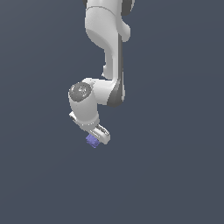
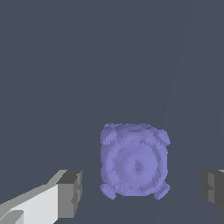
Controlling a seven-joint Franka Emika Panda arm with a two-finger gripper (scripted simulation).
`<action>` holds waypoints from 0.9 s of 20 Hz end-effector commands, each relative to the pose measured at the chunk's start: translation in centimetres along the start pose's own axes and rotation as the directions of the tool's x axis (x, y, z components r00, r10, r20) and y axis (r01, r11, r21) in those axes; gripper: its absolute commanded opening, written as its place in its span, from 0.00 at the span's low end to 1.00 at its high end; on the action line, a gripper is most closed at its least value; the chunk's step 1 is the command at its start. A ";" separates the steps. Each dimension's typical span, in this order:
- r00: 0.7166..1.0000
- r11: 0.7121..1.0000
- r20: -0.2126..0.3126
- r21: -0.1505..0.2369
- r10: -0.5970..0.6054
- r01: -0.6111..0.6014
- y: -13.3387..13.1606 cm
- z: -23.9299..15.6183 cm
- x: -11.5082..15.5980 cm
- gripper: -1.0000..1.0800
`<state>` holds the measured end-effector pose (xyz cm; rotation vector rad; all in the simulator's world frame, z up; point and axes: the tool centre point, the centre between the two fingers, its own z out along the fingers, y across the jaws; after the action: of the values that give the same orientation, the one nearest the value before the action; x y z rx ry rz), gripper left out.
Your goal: Pick up the object and move it to a goal position.
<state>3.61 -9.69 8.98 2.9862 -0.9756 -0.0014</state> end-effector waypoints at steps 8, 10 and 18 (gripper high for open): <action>1.000 1.000 -0.001 0.000 0.003 -0.003 0.0 2.6 0.0 0.96; 1.000 1.000 -0.001 0.000 0.004 -0.004 0.1 3.7 -0.1 0.96; 1.000 1.000 -0.001 0.000 0.006 -0.006 0.0 5.0 0.1 0.00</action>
<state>3.58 -9.73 3.96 2.9834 -0.9838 -0.0017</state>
